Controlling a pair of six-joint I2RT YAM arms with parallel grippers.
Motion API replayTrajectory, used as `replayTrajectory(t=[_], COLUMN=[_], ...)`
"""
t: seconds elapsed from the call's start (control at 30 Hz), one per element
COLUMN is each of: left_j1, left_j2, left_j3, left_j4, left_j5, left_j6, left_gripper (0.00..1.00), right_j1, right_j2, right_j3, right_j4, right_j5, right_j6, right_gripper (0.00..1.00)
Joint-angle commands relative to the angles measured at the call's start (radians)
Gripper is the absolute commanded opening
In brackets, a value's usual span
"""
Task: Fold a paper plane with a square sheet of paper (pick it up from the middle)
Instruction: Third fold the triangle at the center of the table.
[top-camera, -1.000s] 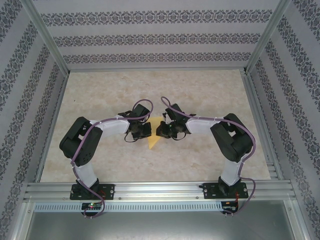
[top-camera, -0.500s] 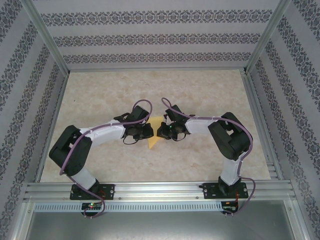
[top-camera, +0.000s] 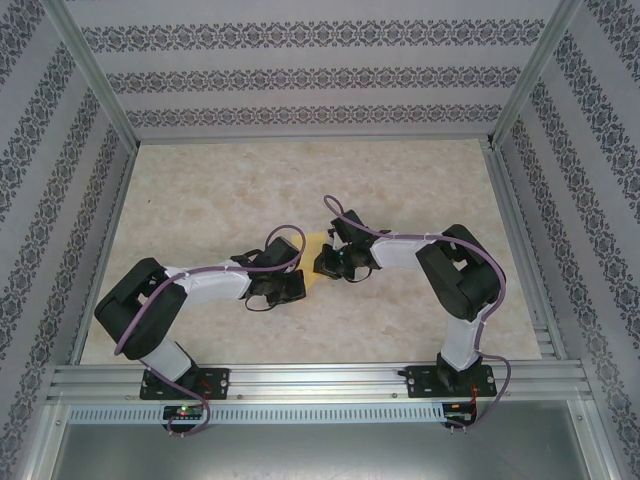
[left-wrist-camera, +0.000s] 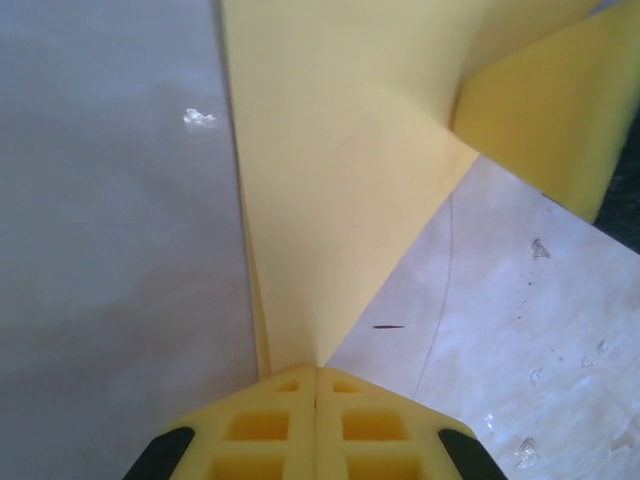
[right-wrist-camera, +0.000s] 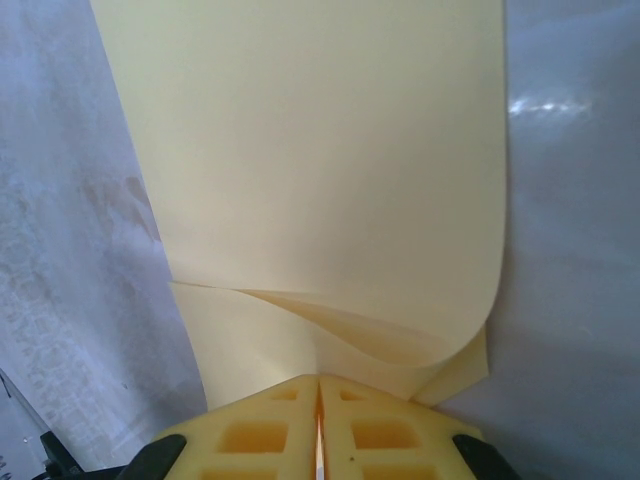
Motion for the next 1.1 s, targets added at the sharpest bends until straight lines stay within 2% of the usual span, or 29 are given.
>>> replayTrajectory(t=[0.0, 0.43, 0.67, 0.87, 1.07], left_j1=[-0.009, -0.007, -0.003, 0.005, 0.009], left_j2=[0.007, -0.046, -0.116, -0.038, 0.004], left_j3=[-0.005, -0.094, -0.034, 0.022, 0.008], left_j4=[0.022, 0.007, 0.061, 0.054, 0.026], left_j5=[-0.044, -0.051, -0.01, -0.051, -0.087], left_j6=[-0.014, -0.046, -0.007, 0.004, -0.004], left_gripper=[0.04, 0.04, 0.05, 0.03, 0.02], right_j1=[-0.003, -0.007, -0.01, -0.01, -0.01], right_j2=[0.013, 0.02, 0.028, 0.038, 0.023], right_j3=[-0.025, -0.024, -0.023, -0.021, -0.02], right_j4=[0.0, -0.027, -0.031, -0.03, -0.023], right_j5=[0.043, 0.048, 0.047, 0.041, 0.032], right_j6=[0.014, 0.003, -0.001, -0.001, -0.008], right_gripper=[0.1, 0.1, 0.1, 0.1, 0.1])
